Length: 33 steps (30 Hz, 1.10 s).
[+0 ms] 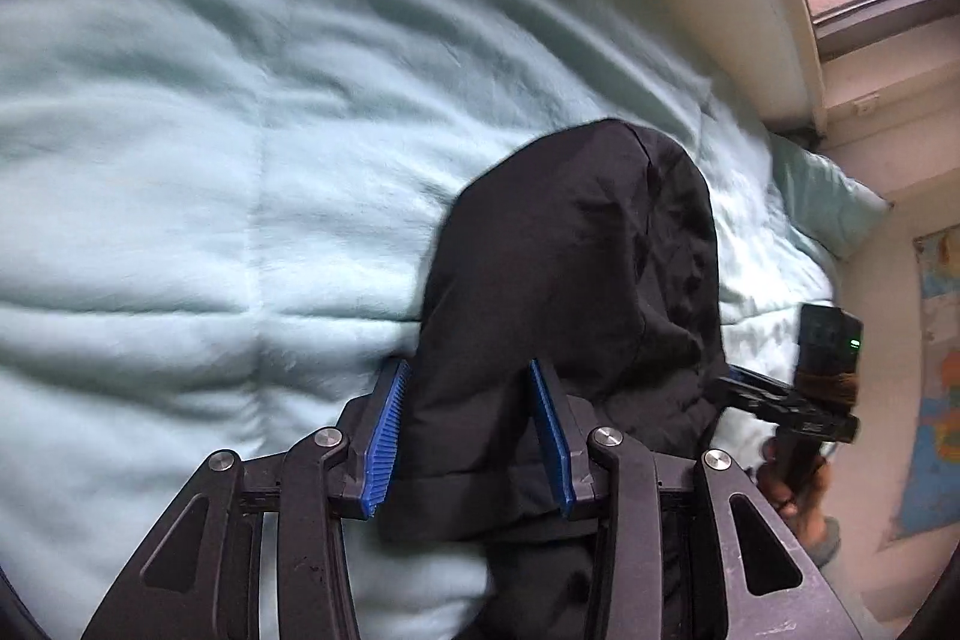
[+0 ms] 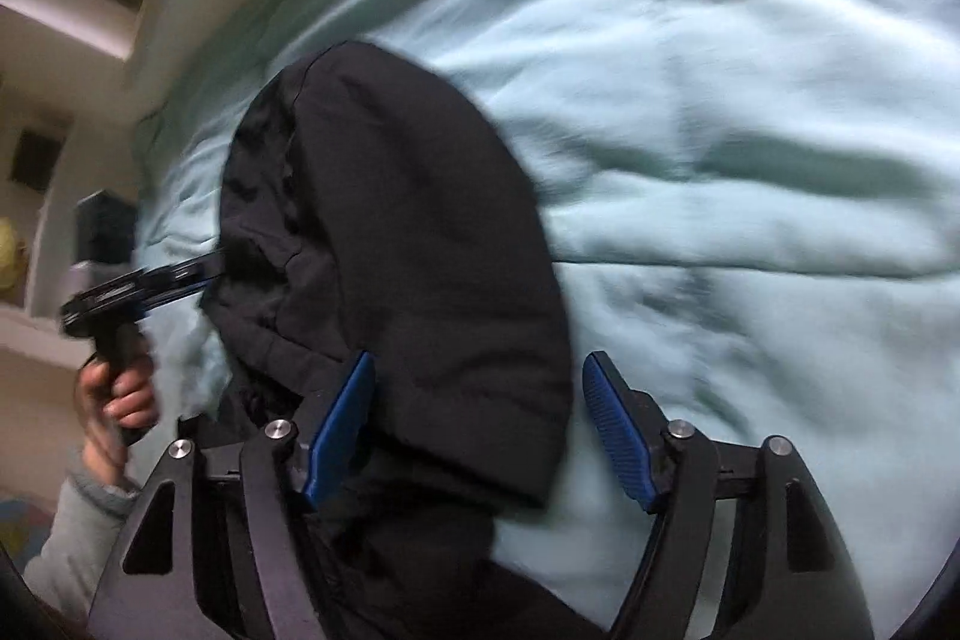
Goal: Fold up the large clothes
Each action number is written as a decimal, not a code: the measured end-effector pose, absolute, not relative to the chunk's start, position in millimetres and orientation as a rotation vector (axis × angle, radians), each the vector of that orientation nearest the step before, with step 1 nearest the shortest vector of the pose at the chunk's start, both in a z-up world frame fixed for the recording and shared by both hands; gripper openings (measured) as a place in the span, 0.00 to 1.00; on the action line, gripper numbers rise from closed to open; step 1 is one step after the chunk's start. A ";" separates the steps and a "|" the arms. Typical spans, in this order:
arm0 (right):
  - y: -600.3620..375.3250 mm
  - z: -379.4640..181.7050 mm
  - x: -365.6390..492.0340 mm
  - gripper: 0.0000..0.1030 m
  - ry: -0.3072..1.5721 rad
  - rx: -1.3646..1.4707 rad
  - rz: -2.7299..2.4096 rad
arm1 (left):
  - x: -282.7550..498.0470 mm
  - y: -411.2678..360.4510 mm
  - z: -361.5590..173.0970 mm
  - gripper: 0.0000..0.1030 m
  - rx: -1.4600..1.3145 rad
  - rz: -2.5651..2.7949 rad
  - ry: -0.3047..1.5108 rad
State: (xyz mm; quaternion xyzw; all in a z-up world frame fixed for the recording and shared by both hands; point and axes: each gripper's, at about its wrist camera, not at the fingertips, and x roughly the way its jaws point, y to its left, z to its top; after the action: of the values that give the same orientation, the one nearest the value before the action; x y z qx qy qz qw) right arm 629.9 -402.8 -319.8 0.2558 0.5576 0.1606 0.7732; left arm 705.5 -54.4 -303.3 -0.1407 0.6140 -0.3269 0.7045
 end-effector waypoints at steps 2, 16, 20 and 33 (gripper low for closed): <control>-393.7 -326.5 639.5 0.66 1.224 0.517 0.361 | 707.5 -58.4 -307.5 0.41 -0.311 -0.746 1.371; -329.5 -207.5 564.0 0.27 1.002 0.079 0.384 | 611.7 -42.0 -202.5 0.12 -0.057 -0.858 1.067; -303.1 -152.4 491.7 0.26 0.907 -0.052 0.370 | 540.6 -25.5 -159.1 0.12 0.041 -0.885 0.984; -292.0 -174.5 295.6 0.25 1.061 -0.065 0.125 | 333.8 66.7 -179.0 0.12 0.095 -0.682 1.191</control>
State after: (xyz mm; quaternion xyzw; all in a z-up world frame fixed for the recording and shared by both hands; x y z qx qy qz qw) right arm 295.6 -292.0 -174.5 -0.0312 0.5053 0.0594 0.8603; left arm 333.8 66.7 -179.0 0.0439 0.5496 -0.3148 0.7726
